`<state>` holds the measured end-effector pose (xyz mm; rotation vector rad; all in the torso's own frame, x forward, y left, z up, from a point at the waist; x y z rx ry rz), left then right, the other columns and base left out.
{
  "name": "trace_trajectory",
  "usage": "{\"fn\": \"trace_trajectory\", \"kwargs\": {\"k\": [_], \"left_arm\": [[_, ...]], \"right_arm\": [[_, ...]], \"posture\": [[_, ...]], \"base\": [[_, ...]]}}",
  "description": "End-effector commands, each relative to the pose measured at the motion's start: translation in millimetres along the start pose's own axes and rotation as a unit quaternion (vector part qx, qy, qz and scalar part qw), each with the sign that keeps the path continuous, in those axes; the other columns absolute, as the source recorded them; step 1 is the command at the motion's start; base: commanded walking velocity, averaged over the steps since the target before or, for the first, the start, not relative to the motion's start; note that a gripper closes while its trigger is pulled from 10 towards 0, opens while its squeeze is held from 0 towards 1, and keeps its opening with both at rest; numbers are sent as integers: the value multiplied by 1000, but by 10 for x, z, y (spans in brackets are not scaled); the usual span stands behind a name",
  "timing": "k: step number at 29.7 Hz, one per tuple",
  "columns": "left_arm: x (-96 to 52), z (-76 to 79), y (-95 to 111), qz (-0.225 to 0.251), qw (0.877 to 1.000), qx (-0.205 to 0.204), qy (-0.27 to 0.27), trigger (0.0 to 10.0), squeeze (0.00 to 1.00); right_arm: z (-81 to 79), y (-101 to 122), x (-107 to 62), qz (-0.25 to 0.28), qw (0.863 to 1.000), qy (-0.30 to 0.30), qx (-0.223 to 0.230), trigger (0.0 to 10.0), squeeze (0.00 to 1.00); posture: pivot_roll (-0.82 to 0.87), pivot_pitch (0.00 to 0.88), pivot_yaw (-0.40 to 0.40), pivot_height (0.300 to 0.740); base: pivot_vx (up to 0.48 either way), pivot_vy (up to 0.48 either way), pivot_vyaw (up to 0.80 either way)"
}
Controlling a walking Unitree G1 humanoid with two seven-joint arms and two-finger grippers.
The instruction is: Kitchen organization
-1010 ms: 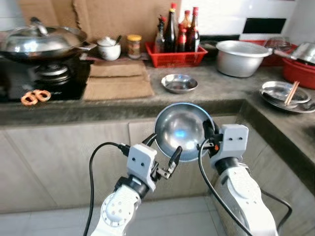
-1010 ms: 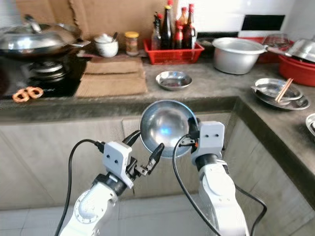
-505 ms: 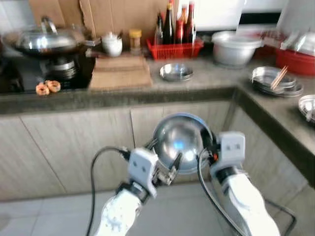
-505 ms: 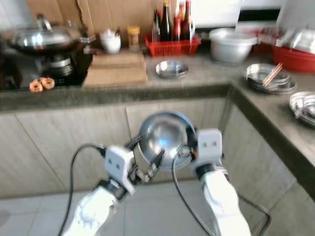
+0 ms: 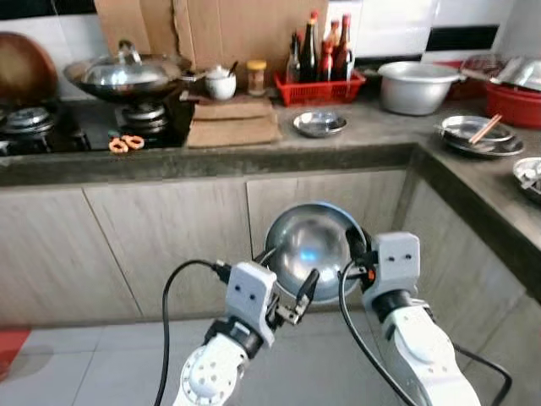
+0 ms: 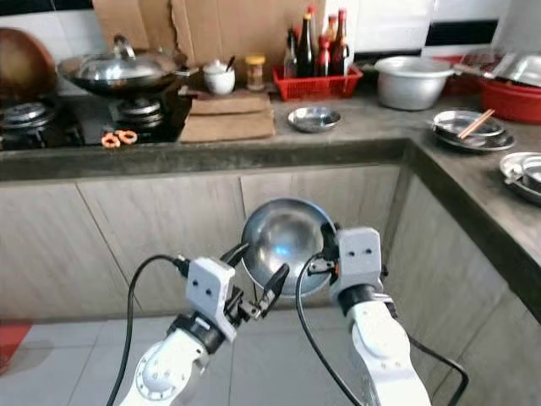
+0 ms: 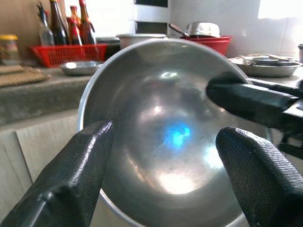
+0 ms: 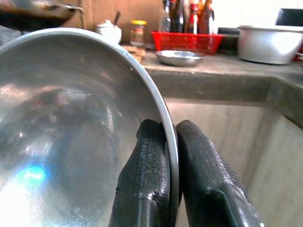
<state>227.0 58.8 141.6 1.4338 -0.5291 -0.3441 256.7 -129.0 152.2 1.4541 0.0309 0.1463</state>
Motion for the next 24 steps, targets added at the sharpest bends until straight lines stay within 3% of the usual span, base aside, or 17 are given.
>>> {"fn": "trace_trajectory", "kwargs": {"k": [1,5,8,17,24], "left_arm": [[7,-13,15,-2,1000,-2,4,10000,0],[1,-31,11,-5,1000,-7,13,10000,0],[1,-30,9,-6,1000,-8,11,10000,0],[0,-38,1,-9,1000,-12,10,10000,0],[-14,-27,1,-13,1000,-14,5,10000,0]], "right_arm": [[2,52,0,9,1000,-2,3,10000,0],[-9,34,-13,4,1000,-2,6,10000,0],[-13,22,-22,1,1000,-2,7,10000,0],[-14,15,-28,-2,1000,-10,10,10000,0],[-30,-22,-70,-9,1000,-3,7,10000,0]], "posture": [[40,30,-36,740],[39,32,-32,740],[39,34,-30,740],[37,37,-27,740],[36,36,-23,740]], "base": [[0,0,0],[0,0,0],[0,0,-708],[0,292,-800],[0,294,-114]]}}
Point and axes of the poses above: a point about 5 cm out from each wrist's last joint towards the gripper, its own x axis pointing out of the wrist towards the gripper, its own y axis along the axis of the wrist's last joint, z = x × y, the point moved 1 cm from there along x, pointing out of the wrist towards the gripper, and after that the axes turned 5 degrees about -x, right-handed, at the moved point
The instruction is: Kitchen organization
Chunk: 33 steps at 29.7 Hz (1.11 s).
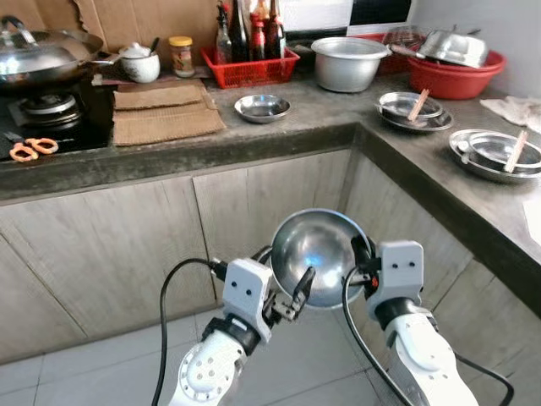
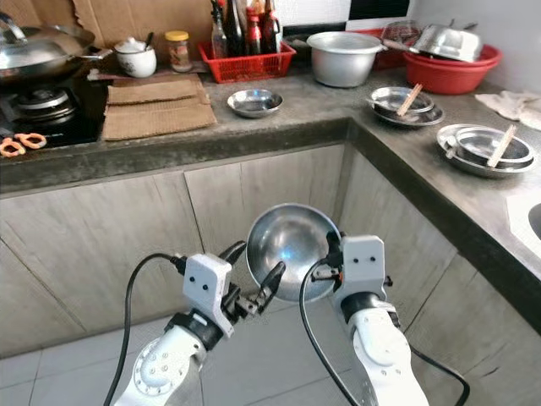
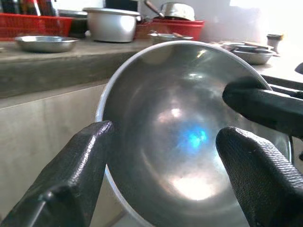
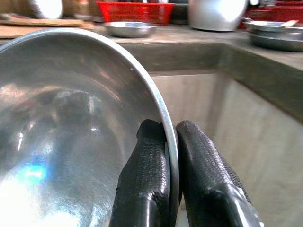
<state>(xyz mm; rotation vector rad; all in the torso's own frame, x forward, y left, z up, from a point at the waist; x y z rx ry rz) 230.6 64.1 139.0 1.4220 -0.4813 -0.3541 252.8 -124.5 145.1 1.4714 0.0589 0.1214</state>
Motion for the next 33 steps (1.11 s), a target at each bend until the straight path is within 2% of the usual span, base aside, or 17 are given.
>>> {"fn": "trace_trajectory", "kwargs": {"k": [1,8,12,18,33], "left_arm": [[-17,40,20,1,1000,-2,-8,10000,0],[-19,35,13,-2,1000,-5,-7,10000,0],[-15,32,13,-3,1000,-4,-8,10000,0],[-13,32,9,-4,1000,-2,-9,10000,0],[-16,30,-14,-8,1000,0,-12,10000,0]], "right_arm": [[26,35,-39,7,1000,-4,-3,10000,0],[18,25,-53,4,1000,-3,-2,10000,0],[18,29,-44,5,1000,-6,-1,10000,0],[14,39,-33,8,1000,-6,0,10000,0],[4,27,-34,7,1000,-6,-1,10000,0]], "posture": [[38,37,-26,740],[37,35,-23,740],[37,30,-22,740],[37,26,-21,740],[35,11,-16,740]], "base": [[0,300,-800],[0,337,0],[0,392,-800],[0,390,0],[0,398,-800]]}}
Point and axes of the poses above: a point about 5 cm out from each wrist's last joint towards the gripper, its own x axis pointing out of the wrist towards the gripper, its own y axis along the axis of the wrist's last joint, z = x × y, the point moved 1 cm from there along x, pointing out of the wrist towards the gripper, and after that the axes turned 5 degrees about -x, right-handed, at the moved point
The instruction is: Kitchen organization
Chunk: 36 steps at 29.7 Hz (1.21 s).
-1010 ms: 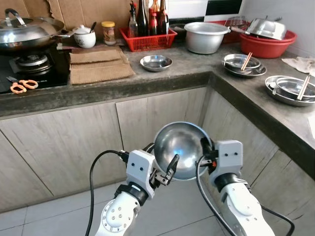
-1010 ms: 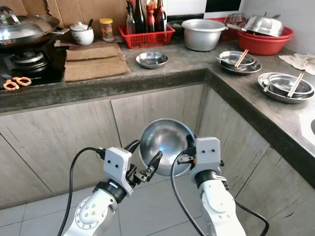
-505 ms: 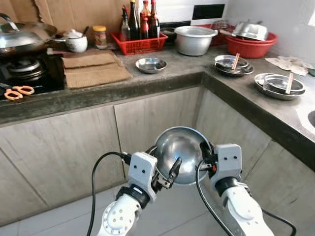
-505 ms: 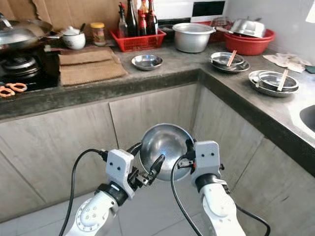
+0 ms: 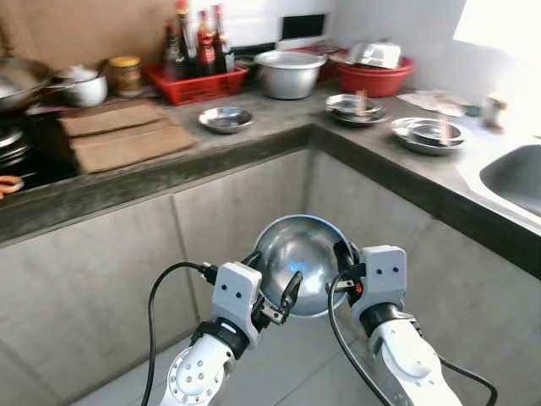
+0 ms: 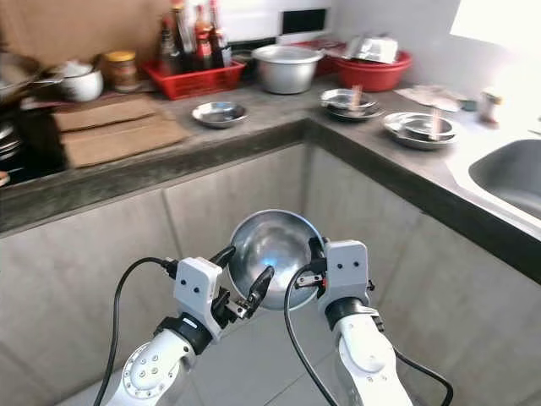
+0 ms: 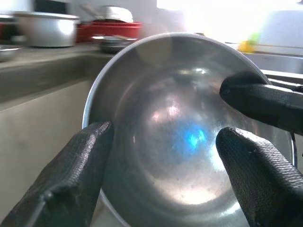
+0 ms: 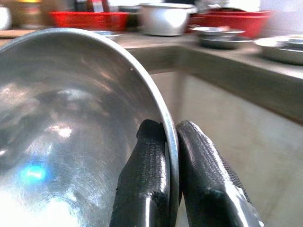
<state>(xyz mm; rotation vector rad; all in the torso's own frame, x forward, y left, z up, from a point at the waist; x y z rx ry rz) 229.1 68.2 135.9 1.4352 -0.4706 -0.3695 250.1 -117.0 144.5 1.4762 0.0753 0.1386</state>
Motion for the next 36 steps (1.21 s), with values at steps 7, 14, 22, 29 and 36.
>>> {"fn": "trace_trajectory", "kwargs": {"k": [7,14,22,29,36], "left_arm": [[18,56,13,2,1000,-4,-12,10000,0],[25,54,16,1,1000,-3,-11,10000,0],[27,46,16,-1,1000,-1,-11,10000,0],[37,40,-1,-9,1000,7,-10,10000,0],[48,63,-2,-10,999,28,-20,10000,0]], "right_arm": [[81,18,-21,4,1000,-19,-3,10000,0],[72,16,-22,3,1000,-19,-2,10000,0],[72,14,-18,2,1000,-23,-1,10000,0],[72,10,-15,1,1000,-26,-1,10000,0],[77,19,-14,4,999,-31,-3,10000,0]], "posture": [[35,16,-14,740],[37,26,-15,740],[38,29,-13,740],[38,32,-10,740],[37,34,-10,740]], "base": [[0,421,-800],[0,433,-800],[0,437,-800],[0,290,-800],[0,0,-800]]}}
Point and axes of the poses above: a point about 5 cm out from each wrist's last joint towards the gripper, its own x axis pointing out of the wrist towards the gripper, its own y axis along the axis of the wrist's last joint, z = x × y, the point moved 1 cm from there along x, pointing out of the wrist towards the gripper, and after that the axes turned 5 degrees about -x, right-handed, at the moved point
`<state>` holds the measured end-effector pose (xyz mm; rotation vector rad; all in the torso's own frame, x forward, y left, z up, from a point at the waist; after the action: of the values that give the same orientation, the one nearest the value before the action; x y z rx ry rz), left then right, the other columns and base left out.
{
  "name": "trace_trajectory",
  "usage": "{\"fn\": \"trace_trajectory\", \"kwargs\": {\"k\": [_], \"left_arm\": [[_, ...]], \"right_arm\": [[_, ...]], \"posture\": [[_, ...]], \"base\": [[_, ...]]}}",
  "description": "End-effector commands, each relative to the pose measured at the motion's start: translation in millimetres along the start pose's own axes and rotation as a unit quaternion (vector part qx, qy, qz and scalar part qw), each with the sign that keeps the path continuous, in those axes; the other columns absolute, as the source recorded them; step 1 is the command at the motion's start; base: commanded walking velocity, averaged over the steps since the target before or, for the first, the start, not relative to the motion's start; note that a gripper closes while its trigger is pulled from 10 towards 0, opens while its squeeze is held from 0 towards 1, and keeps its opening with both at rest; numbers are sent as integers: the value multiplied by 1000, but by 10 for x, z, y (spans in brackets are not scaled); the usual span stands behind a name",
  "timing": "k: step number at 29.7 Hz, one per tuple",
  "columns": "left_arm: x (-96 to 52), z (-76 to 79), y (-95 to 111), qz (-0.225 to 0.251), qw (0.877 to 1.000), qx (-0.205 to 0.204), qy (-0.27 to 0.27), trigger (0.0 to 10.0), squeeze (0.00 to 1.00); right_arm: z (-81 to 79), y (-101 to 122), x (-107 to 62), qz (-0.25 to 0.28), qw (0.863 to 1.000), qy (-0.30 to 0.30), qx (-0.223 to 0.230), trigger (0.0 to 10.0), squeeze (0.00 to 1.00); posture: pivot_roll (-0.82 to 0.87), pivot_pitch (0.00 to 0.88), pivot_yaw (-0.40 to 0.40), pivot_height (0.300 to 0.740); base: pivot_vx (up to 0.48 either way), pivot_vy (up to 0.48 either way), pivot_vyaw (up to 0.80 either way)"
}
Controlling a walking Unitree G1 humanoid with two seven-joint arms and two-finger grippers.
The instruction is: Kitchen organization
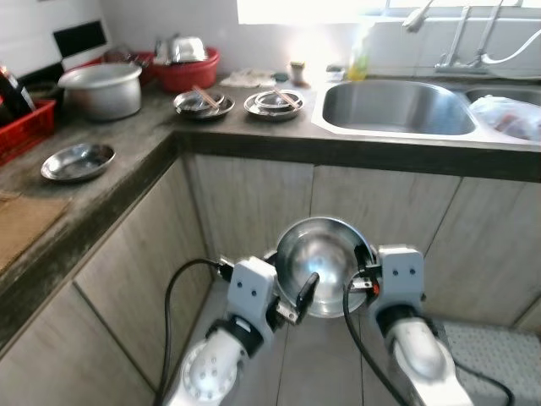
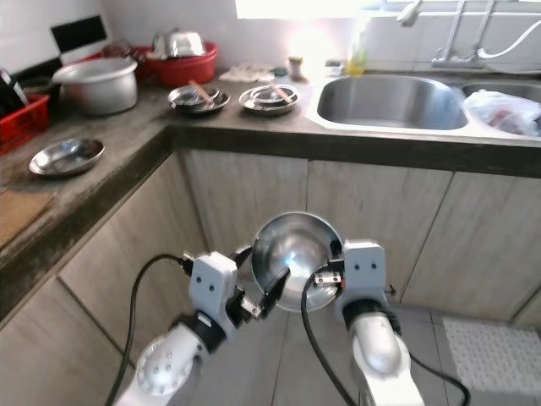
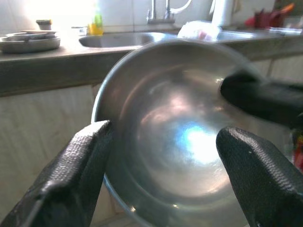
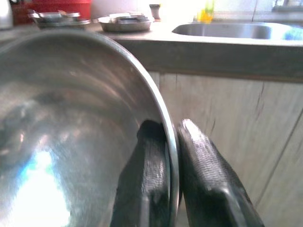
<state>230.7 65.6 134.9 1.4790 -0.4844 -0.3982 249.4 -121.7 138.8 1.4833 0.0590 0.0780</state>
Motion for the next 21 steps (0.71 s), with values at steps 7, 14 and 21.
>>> {"fn": "trace_trajectory", "kwargs": {"k": [7,14,21], "left_arm": [[27,63,9,-1,1000,16,-11,10000,0],[30,56,-1,-6,1000,14,-8,10000,0],[29,54,-1,-4,1000,12,-7,10000,0]], "right_arm": [[35,96,6,24,1000,-6,-9,10000,0],[30,85,7,22,1000,-7,-7,10000,0],[27,79,-1,21,1000,-6,-7,10000,0]], "posture": [[37,35,-8,740],[40,31,-12,740],[39,30,-12,740]], "base": [[0,-289,-208],[0,-450,0],[0,-450,0]]}}
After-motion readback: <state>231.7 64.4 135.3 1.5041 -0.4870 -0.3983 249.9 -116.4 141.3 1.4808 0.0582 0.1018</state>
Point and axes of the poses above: a point about 5 cm out from each wrist's last joint towards the gripper, its own x axis pointing out of the wrist towards the gripper, its own y axis along the axis of the wrist's last joint, z = x × y, the point moved 1 cm from there along x, pointing out of the wrist towards the gripper, and after that the axes turned 5 degrees about -x, right-handed, at the moved point
